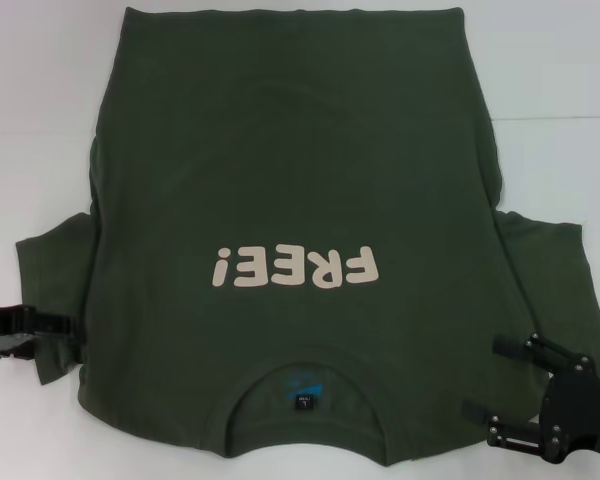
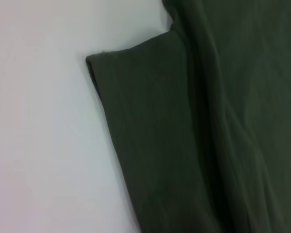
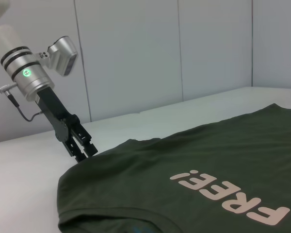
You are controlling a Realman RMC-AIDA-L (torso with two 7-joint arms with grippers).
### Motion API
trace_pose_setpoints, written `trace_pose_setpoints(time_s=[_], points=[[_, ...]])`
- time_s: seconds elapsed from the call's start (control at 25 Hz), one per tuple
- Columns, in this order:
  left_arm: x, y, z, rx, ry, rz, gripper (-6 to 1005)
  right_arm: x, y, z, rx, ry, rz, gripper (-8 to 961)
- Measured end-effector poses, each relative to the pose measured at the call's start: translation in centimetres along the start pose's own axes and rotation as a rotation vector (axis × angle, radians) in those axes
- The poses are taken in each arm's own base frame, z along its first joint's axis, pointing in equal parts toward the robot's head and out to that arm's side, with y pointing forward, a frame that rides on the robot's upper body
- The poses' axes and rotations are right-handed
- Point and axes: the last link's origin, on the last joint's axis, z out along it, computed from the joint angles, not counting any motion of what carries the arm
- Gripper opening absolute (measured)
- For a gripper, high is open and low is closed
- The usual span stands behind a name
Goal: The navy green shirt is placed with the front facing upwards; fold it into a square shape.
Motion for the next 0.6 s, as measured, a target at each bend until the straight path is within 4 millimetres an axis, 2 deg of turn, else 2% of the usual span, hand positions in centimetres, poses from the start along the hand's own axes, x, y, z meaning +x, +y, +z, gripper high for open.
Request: trace_pose_setpoints(time_s=[0.6], points=[[0.26,-0.45,-0.51,0.037,-0.013,-0.020,871,0.01,-0.01,0.00,0.001,0.001,0.000,940]])
